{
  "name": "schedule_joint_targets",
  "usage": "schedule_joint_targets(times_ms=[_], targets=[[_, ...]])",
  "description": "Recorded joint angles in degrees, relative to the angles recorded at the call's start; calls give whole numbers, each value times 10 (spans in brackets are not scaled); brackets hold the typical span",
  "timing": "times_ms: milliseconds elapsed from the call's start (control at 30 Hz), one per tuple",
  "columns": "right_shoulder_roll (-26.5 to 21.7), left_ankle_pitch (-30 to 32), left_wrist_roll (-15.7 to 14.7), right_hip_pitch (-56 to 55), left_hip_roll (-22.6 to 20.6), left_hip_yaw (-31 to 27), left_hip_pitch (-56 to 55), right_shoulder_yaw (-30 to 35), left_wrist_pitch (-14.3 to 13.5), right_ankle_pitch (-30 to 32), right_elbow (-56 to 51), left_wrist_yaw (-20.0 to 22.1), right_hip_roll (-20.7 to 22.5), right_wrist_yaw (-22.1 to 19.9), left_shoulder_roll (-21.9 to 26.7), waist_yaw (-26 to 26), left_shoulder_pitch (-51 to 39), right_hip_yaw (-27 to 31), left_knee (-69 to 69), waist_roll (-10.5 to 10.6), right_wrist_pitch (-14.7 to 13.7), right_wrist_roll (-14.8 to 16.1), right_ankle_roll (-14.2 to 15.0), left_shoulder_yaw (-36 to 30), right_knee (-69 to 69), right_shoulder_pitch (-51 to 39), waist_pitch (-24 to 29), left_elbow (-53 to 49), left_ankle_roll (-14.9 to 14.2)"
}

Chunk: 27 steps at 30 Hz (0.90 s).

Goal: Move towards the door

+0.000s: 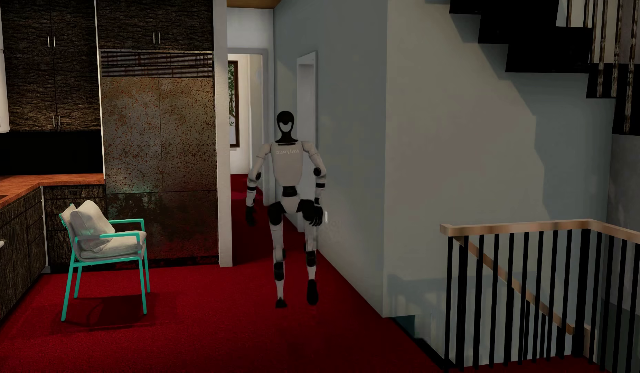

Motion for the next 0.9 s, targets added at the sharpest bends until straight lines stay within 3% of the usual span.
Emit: schedule_joint_targets(times_ms=[67,100,133,200,233,300,333,400,433,500,567,600,667,733,800,833,900], targets=[[2,-5,0,-68,6,0,67,-2,0,56,-6,0,27,0,5,-37,7,0,-27,18,0,0,0,47,-123,33,0,-51,0],[8,-17,0,-75,1,0,89,1,0,97,-3,0,33,0,7,-52,9,0,-26,18,0,0,0,62,-234,39,7,-68,0],[13,-28,0,-66,-7,0,122,10,0,99,1,0,39,0,8,-57,10,0,-30,15,0,0,0,68,-344,39,18,-75,0],[16,-50,0,-60,-21,0,173,14,0,-77,-1,0,41,0,4,-55,15,0,-33,13,0,0,0,53,-463,30,22,-66,0],[15,-53,0,-82,-24,0,187,4,0,-91,-5,0,37,0,0,-51,20,0,-27,12,0,0,0,32,-460,21,18,-48,0],[11,-14,0,-108,-1,0,205,-32,0,37,-6,0,43,0,-14,-63,42,0,-3,22,0,0,0,-39,-426,-1,1,15,0],[11,42,0,-116,19,0,191,-58,0,65,-5,0,53,0,-21,-62,54,0,37,30,0,0,0,-96,-402,-9,-15,55,0],[1,198,0,-61,83,0,83,-94,0,23,-2,0,74,0,-31,-51,75,0,243,48,0,0,0,-214,-395,-36,-20,121,0],[-9,186,0,-32,90,0,1,-109,0,-9,-7,0,80,0,-32,-32,79,0,353,50,0,0,0,-252,-401,-57,-19,136,0],[-28,70,0,64,82,0,-99,-156,0,-82,-25,0,68,0,-26,40,94,0,483,29,0,0,0,-270,-429,-88,2,134,0],[-45,15,0,154,66,0,-166,-214,0,-163,-60,0,49,0,-21,79,109,0,421,13,0,0,0,-248,-456,-110,20,123,0],[-50,14,0,196,57,0,-180,-244,0,-204,-83,0,45,0,-21,80,108,0,321,10,0,0,0,-246,-461,-118,28,119,0],[-55,76,0,260,45,0,-166,-286,0,-251,-120,0,46,0,-20,79,88,0,80,12,0,0,0,-252,-463,-127,42,114,0],[-49,126,0,309,42,0,-157,-280,0,-272,-131,0,43,0,-20,67,66,0,-33,13,0,0,0,-224,-458,-134,50,99,0],[-35,104,0,367,39,0,-165,-243,0,-259,-114,0,29,0,-14,64,39,0,21,6,0,0,0,-195,-463,-110,58,83,0],[-27,119,0,381,36,0,-164,-210,0,-223,-94,0,17,0,-12,72,32,0,46,1,0,0,0,-171,-468,-88,48,73,0],[-6,87,0,346,20,0,-136,-122,0,-64,-32,0,-11,0,-10,77,24,0,70,-12,0,0,0,-121,-404,-38,25,59,0]])
